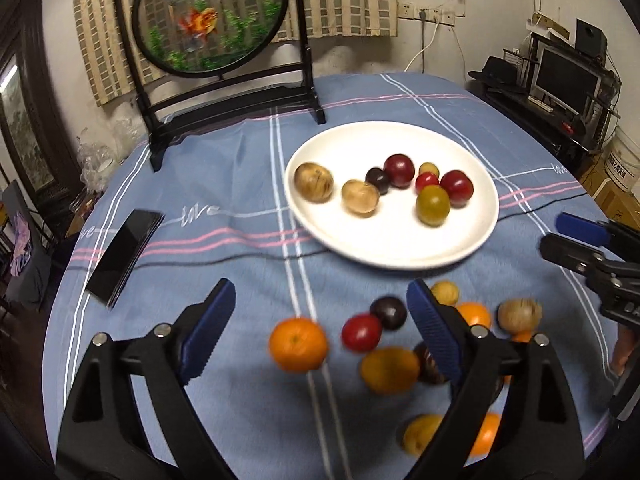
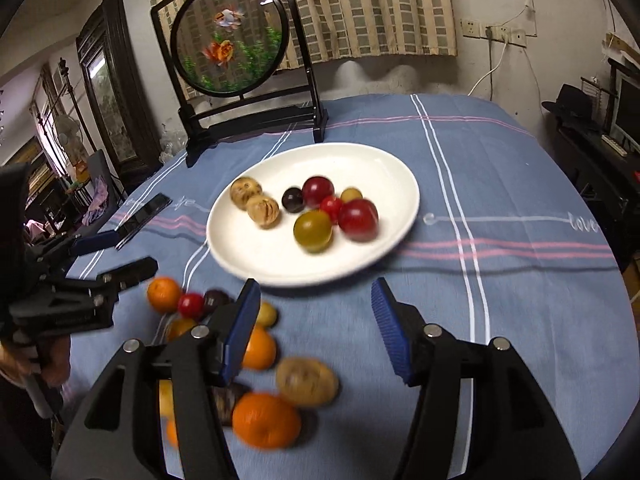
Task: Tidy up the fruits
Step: 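Grasp the orange with the right gripper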
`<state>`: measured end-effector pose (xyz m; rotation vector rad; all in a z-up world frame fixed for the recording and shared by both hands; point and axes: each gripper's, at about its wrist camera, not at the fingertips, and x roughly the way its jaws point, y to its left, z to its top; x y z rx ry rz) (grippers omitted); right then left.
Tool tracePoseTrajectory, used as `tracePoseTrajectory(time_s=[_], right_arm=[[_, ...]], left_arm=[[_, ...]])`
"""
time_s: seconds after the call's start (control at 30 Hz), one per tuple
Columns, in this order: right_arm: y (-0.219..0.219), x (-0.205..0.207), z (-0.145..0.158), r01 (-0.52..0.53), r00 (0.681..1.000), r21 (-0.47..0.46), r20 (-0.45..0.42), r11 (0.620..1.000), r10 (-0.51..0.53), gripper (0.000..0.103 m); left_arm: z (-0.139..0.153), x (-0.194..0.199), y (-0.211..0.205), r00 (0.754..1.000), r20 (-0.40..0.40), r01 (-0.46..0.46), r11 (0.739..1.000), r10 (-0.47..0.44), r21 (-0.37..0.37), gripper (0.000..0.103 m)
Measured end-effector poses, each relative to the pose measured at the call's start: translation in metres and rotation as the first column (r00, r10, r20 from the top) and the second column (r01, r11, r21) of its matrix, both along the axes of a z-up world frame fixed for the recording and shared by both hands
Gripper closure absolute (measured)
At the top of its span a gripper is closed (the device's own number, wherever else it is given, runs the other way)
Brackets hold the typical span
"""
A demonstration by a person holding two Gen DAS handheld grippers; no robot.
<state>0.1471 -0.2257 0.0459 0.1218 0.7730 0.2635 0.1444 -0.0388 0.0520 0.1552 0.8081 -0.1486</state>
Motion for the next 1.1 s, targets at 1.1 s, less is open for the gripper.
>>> tracePoseTrajectory(time_s=[1.1], right_arm=[[0.026, -0.098, -0.047, -0.121, 0.985, -0.011, -0.125, 0.993, 0.118, 0.044]], left_arm=[[-0.048, -0.079, 0.023, 0.995, -0.100, -0.001, 0.998, -0.006, -0.065, 0.012]])
